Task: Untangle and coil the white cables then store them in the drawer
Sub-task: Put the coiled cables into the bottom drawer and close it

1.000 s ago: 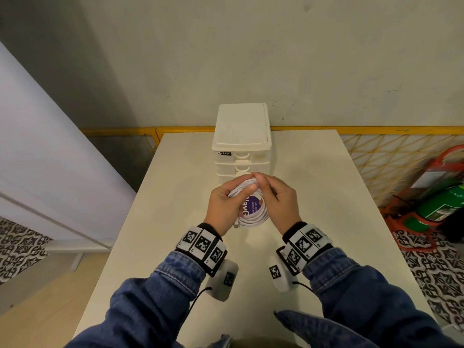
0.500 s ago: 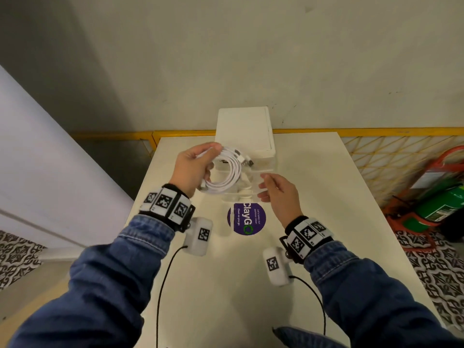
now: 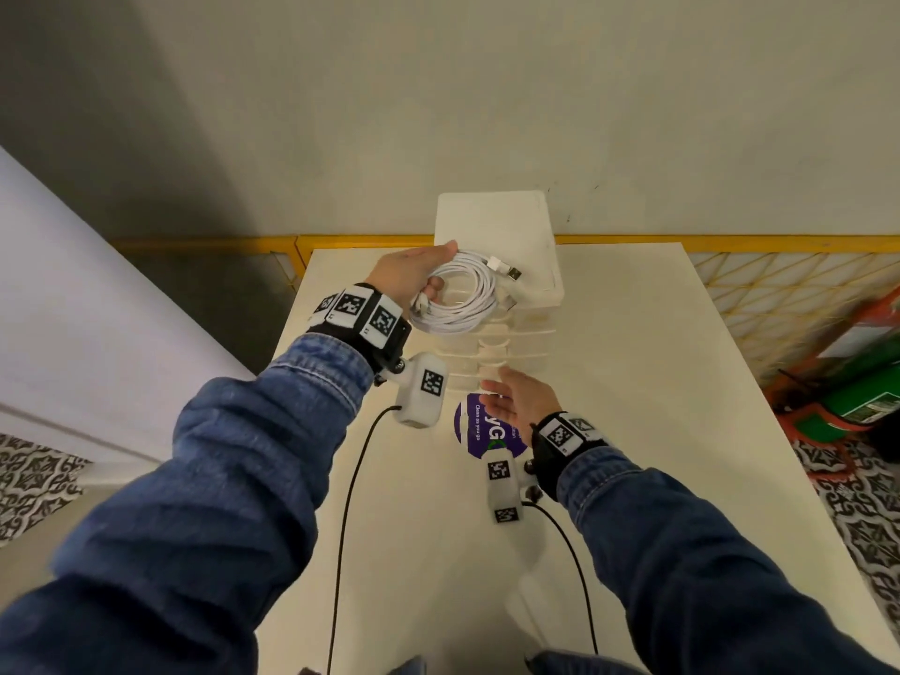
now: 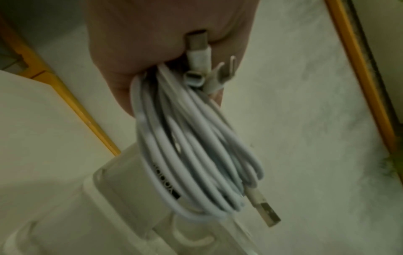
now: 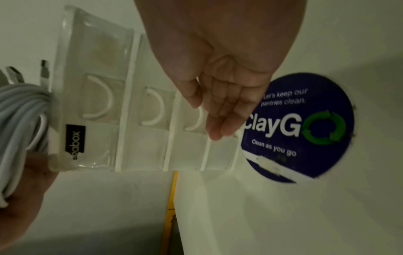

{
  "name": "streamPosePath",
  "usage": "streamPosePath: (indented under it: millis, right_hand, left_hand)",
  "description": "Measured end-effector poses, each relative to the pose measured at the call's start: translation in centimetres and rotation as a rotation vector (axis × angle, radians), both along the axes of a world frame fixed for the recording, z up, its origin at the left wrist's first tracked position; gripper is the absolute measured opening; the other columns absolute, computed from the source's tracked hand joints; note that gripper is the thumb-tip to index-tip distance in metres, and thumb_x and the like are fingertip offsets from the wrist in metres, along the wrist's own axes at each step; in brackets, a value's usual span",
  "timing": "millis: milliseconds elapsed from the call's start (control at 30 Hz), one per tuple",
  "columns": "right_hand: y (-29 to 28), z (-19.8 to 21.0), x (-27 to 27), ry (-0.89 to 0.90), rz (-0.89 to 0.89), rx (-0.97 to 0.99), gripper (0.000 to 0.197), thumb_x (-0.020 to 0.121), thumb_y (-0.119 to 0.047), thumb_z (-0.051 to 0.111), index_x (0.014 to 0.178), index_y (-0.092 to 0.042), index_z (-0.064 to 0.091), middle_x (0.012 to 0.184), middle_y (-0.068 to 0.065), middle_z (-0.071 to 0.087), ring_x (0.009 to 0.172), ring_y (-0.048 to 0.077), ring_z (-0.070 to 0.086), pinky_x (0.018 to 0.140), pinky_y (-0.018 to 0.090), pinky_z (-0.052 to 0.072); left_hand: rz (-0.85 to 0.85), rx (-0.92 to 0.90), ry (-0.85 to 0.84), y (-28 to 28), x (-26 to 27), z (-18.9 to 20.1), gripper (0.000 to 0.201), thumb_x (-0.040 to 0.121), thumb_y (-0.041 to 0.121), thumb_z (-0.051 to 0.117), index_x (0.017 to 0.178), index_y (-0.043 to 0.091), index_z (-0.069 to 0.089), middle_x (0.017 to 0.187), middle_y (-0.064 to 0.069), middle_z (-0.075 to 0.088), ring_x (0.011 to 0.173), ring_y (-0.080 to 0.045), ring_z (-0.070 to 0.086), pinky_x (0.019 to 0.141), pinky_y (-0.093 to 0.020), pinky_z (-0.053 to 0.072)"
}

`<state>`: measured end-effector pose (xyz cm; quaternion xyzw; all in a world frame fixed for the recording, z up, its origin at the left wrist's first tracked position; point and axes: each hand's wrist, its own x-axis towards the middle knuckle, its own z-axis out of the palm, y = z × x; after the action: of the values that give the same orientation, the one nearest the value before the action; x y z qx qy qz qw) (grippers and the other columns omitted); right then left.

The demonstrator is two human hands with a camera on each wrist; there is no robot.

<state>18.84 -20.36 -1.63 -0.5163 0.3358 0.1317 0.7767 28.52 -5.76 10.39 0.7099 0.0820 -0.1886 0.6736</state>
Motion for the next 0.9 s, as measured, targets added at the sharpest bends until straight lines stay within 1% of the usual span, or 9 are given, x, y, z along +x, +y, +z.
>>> streamPosePath:
  millis: [67, 200, 300, 367, 500, 667, 767, 833, 900]
  right_hand:
    - [0.5, -0.7, -0.1, -0.005, -0.036, 0.017, 0.028, 0.094, -0.027, 0.050, 0.115, -0.008, 0.053, 0.101, 0.012, 0.063, 0.068, 0.020, 0.058, 0.064, 0.031, 0.051]
    - [1.6, -1.4, -0.2, -0.003, -0.134, 0.039, 0.023, 0.091, -0.030, 0.055, 0.108, -0.015, 0.057, 0.083, 0.003, 0.063, 0.064, 0.016, 0.056, 0.064, 0.028, 0.047]
    - [2.0, -1.4, -0.1, 0.012, -0.182, 0.020, 0.016, 0.087, -0.028, 0.062, 0.082, -0.014, 0.058, 0.066, 0.001, 0.054, 0.056, 0.015, 0.051, 0.062, 0.029, 0.049]
    - [2.2, -1.2, 0.0, 0.006, -0.183, 0.001, 0.020, 0.087, -0.028, 0.063, 0.074, -0.014, 0.055, 0.062, 0.000, 0.050, 0.052, 0.015, 0.047, 0.058, 0.028, 0.047]
    - [2.2, -0.8, 0.0, -0.029, -0.107, -0.069, 0.020, 0.090, -0.028, 0.057, 0.075, -0.015, 0.055, 0.065, 0.001, 0.052, 0.054, 0.015, 0.049, 0.056, 0.028, 0.047]
    - [2.3, -0.8, -1.5, -0.004, -0.087, -0.092, 0.013, 0.087, -0.019, 0.058, 0.076, -0.012, 0.054, 0.062, 0.003, 0.050, 0.051, 0.018, 0.050, 0.054, 0.029, 0.046]
    - [3.0, -1.6, -3.8, 0.002, -0.094, -0.107, 0.012, 0.084, -0.020, 0.059, 0.074, -0.013, 0.054, 0.063, 0.002, 0.052, 0.049, 0.018, 0.052, 0.048, 0.026, 0.046]
    - [3.6, -2.0, -5.4, -0.009, -0.128, -0.095, 0.012, 0.083, -0.019, 0.059, 0.074, -0.014, 0.054, 0.062, 0.002, 0.051, 0.046, 0.017, 0.050, 0.044, 0.024, 0.043]
    - [4.0, -2.4, -6.6, -0.015, -0.155, -0.091, 0.013, 0.083, -0.019, 0.059, 0.072, -0.013, 0.053, 0.061, 0.002, 0.051, 0.045, 0.017, 0.050, 0.044, 0.025, 0.042]
  left_hand:
    - [-0.035, 0.070, -0.007, 0.2, 0.3, -0.1, 0.026, 0.083, 0.043, 0.066, 0.079, 0.019, 0.059, 0.052, 0.002, 0.043, 0.034, -0.009, 0.033, 0.038, -0.015, 0.029]
    - [-0.077, 0.131, -0.036, 0.4, 0.6, -0.6, 0.032, 0.078, 0.049, 0.066, 0.072, 0.020, 0.057, 0.050, 0.002, 0.047, 0.041, -0.012, 0.038, 0.048, -0.024, 0.032]
    - [-0.061, 0.144, -0.041, 0.4, 0.8, -0.8, 0.033, 0.072, 0.051, 0.069, 0.065, 0.020, 0.060, 0.049, 0.002, 0.050, 0.043, -0.014, 0.040, 0.050, -0.027, 0.033]
    - [-0.038, 0.165, -0.061, 0.3, 0.9, -0.8, 0.034, 0.070, 0.050, 0.071, 0.059, 0.020, 0.059, 0.049, 0.001, 0.051, 0.043, -0.015, 0.041, 0.053, -0.027, 0.034]
    - [0.009, 0.180, -0.090, 0.1, 0.3, -0.9, 0.034, 0.068, 0.050, 0.072, 0.063, 0.018, 0.063, 0.051, -0.001, 0.052, 0.045, -0.016, 0.040, 0.060, -0.029, 0.032]
    - [0.025, 0.288, -0.150, -0.4, -0.6, 0.0, 0.035, 0.083, 0.045, 0.065, 0.063, 0.017, 0.058, 0.043, 0.004, 0.050, 0.041, -0.012, 0.039, 0.060, -0.027, 0.036]
    - [-0.014, 0.317, -0.121, -0.7, -1.1, 0.4, 0.040, 0.086, 0.049, 0.059, 0.061, 0.018, 0.053, 0.039, 0.007, 0.047, 0.044, -0.013, 0.038, 0.066, -0.031, 0.035]
    - [-0.006, 0.370, -0.105, -0.8, -1.3, 0.7, 0.041, 0.087, 0.049, 0.057, 0.060, 0.019, 0.051, 0.036, 0.007, 0.047, 0.043, -0.011, 0.039, 0.062, -0.029, 0.037]
    - [-0.016, 0.430, -0.097, -1.0, -1.5, 1.1, 0.041, 0.090, 0.048, 0.054, 0.062, 0.018, 0.051, 0.032, 0.008, 0.047, 0.044, -0.010, 0.039, 0.055, -0.025, 0.036]
